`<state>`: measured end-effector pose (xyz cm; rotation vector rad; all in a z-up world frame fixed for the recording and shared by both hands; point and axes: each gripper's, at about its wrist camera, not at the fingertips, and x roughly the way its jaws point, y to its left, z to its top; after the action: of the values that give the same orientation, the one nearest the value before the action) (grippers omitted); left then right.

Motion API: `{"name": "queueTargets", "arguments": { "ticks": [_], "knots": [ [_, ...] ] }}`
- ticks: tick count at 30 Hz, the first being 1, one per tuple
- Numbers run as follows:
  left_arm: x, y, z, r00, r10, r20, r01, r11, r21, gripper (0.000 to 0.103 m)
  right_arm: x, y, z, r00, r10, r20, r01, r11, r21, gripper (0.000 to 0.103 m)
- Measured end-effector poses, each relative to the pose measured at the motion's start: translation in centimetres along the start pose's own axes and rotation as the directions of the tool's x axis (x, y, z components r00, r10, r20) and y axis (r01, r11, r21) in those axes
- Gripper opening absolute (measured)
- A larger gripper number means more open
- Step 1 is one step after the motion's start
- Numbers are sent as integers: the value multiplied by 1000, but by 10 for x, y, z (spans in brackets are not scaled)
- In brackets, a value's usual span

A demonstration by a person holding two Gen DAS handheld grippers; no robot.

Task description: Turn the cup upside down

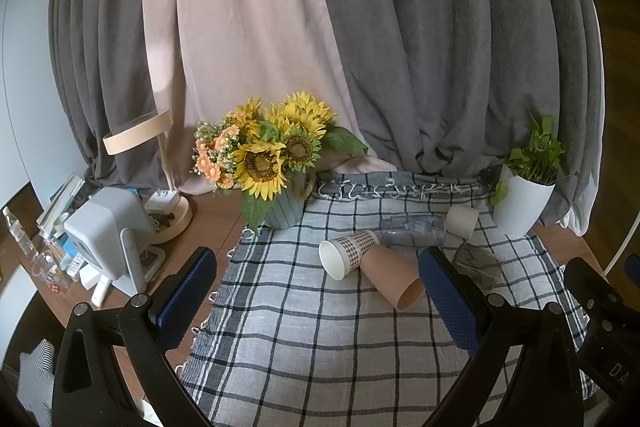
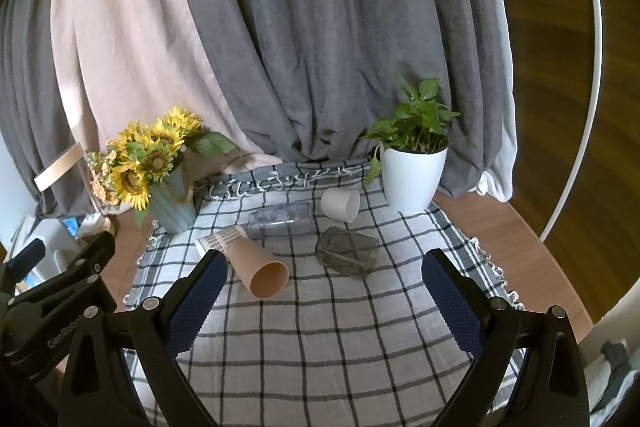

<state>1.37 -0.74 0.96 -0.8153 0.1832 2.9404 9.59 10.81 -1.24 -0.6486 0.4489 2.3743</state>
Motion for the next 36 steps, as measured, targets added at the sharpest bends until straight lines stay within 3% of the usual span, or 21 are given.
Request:
{"name": "queueTargets", "arguments": {
  "ticks": [23,24,25,30,36],
  "knots": [
    [8,1,-1,999,-40,-27,41,999,32,103,6,4,-1,999,22,-25,-22,1000,-21,99],
    [11,0,-2,999,-36,-38,37,999,31,103,8,4,-1,999,27,-31,-28,999,-26,99],
    [13,0,-4,996,-74,-51,78,994,72,103,11,5,-1,999,32,-36,-33,999,-31,99],
    [29,-4,-14,992,-9,-122,14,999,41,103,35,7,-4,991,90,-100,-97,993,-66,99],
    [49,-8,-32,971,45,-236,-49,999,-11,103,71,12,-5,962,189,-197,-215,969,-121,99]
  ]
}}
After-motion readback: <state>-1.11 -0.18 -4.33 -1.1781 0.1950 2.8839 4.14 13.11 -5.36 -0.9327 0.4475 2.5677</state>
